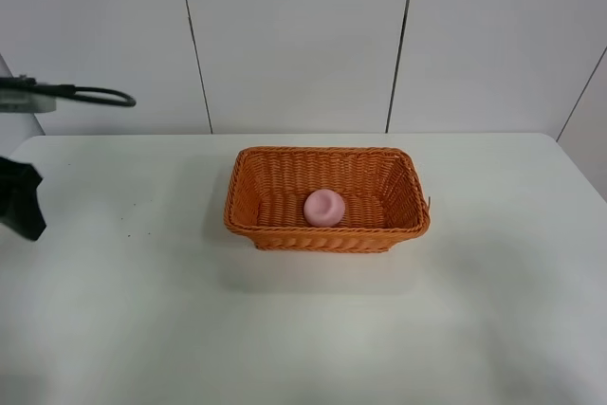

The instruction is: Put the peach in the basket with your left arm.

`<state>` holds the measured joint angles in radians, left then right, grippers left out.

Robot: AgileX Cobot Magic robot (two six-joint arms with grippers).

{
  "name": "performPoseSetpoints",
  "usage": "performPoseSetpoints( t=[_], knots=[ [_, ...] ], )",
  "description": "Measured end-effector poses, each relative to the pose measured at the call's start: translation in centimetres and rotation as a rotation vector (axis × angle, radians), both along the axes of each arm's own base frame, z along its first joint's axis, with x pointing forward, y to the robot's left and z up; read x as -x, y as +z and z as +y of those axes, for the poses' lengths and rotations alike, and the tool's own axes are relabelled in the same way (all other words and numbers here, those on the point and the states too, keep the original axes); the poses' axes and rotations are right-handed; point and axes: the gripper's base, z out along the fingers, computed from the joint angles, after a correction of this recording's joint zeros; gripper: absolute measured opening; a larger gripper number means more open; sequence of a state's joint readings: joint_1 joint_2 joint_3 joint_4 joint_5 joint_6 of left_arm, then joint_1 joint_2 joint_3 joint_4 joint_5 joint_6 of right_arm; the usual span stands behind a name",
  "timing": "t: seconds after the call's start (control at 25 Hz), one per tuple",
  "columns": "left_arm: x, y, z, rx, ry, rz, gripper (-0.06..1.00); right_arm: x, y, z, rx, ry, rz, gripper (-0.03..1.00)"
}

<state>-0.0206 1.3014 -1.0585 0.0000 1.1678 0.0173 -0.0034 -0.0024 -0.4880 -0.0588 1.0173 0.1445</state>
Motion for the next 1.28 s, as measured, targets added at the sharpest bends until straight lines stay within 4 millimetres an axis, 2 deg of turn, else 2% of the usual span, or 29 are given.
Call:
performPoseSetpoints(
  t=[0.28,0.52,0.88,1.16,1.28],
  knots=[
    [9.9,-1.7,0.2,0.002,0.001,-0.098,0.86,0.0,0.0,0.0,0.0,0.0,0.0,0.69],
    [15.8,-4.3,0.4,0.0,0.003,-0.281,0.85,0.0,0.0,0.0,0.0,0.0,0.0,0.69],
    [20.6,-3.3,0.5,0.008,0.004,-0.656,0.85,0.0,0.0,0.0,0.0,0.0,0.0,0.69],
    [23.0,-3.3,0.5,0.012,0.005,-0.827,0.85,0.0,0.0,0.0,0.0,0.0,0.0,0.69],
    [23.4,-3.3,0.5,0.012,0.005,-0.852,0.85,0.0,0.0,0.0,0.0,0.0,0.0,0.69]
  ],
)
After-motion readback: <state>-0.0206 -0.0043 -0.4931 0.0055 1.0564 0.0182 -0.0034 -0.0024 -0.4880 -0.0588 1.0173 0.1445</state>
